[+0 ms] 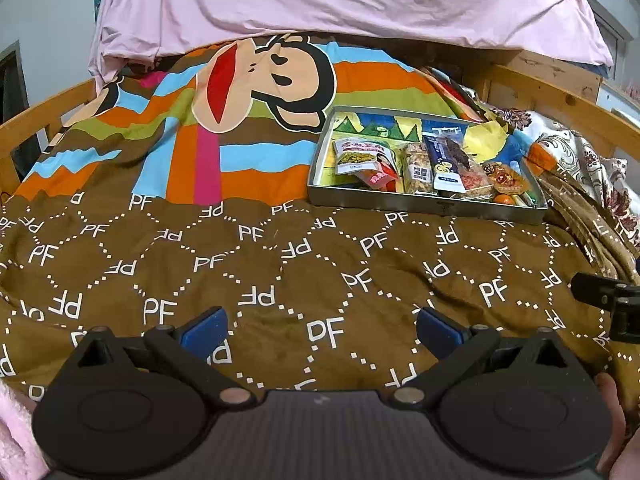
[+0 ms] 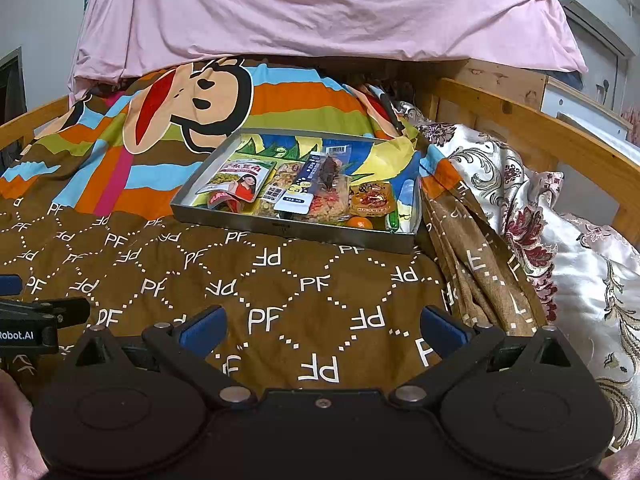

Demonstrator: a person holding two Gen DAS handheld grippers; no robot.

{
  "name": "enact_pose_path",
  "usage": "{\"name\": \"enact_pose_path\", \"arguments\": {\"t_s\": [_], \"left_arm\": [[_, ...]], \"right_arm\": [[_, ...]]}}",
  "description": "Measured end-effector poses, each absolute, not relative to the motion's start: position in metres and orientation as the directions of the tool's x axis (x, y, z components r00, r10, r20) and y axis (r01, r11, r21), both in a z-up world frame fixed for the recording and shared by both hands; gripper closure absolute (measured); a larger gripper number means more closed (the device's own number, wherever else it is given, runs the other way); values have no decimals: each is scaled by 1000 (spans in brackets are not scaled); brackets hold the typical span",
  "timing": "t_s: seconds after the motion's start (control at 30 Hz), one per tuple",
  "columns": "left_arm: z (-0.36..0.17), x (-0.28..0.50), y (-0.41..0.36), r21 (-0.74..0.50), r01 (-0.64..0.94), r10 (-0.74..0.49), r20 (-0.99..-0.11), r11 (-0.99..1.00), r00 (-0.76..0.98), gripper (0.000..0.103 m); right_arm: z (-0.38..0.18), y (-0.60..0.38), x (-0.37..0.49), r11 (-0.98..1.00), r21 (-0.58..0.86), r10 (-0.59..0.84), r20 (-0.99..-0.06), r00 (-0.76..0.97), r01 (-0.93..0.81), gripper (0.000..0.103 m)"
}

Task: Organize snacks

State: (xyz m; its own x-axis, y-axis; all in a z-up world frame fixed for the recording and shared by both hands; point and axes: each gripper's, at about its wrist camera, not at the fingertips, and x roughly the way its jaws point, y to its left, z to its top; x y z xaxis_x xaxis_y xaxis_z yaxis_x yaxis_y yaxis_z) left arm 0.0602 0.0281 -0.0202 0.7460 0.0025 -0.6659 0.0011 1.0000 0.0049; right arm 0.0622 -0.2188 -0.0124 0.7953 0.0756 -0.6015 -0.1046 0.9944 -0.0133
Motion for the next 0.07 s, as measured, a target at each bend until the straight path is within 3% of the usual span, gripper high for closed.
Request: {"name": "enact_pose_path", "arguments": {"t_s": [0.07], "left_arm": [[-20,60,28,8,0,6,-670,1000,743,0]], "right_arm": [[-12,-219,62,994,-14,75,-601,795,-104,1]]}}
